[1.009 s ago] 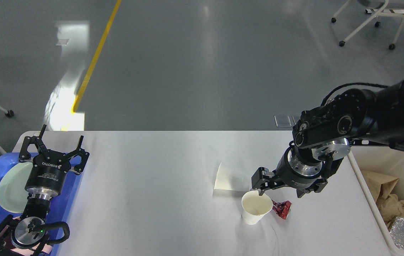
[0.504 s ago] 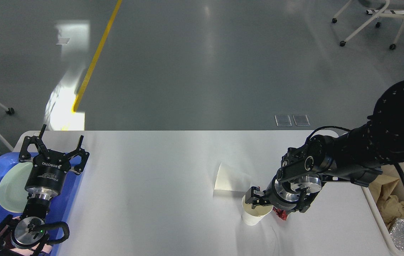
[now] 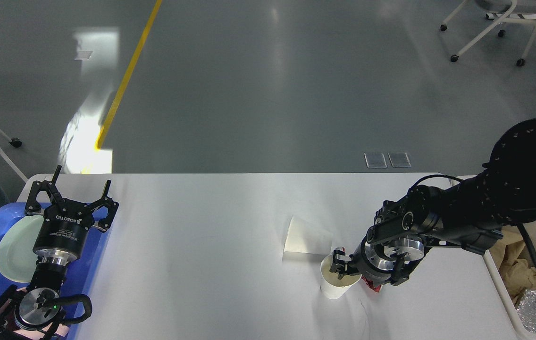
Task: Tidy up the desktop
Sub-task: 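Lower the right gripper onto the white paper cup and grasp it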
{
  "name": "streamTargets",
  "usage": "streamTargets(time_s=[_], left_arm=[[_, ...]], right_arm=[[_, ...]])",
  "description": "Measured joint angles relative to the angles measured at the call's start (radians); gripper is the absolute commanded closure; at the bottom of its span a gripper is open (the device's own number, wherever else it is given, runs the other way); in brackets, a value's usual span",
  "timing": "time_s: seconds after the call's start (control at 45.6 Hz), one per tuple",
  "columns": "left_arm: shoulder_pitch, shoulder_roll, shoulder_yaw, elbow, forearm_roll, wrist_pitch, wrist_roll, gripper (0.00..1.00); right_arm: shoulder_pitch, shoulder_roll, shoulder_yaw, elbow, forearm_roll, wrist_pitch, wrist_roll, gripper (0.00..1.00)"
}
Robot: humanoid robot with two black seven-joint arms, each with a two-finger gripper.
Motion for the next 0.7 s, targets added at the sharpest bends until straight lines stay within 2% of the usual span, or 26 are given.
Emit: streamTargets(time_s=[0.066,0.088,0.702], left_arm=[[0.000,0.000,0.000,0.000,0.000,0.000,0.000,0.03],[0.000,0.000,0.000,0.000,0.000,0.000,0.000,0.03],[0.000,0.000,0.000,0.000,0.000,0.000,0.000,0.03]], right_arm=[[0.000,0.000,-0.002,0.000,0.052,0.003,0.000,0.99],[0.000,0.000,-0.002,0.000,0.063,0.003,0.000,1.00],[-0.001,0.016,-0.003,0.005,0.084,-0.012,0.006,1.00]])
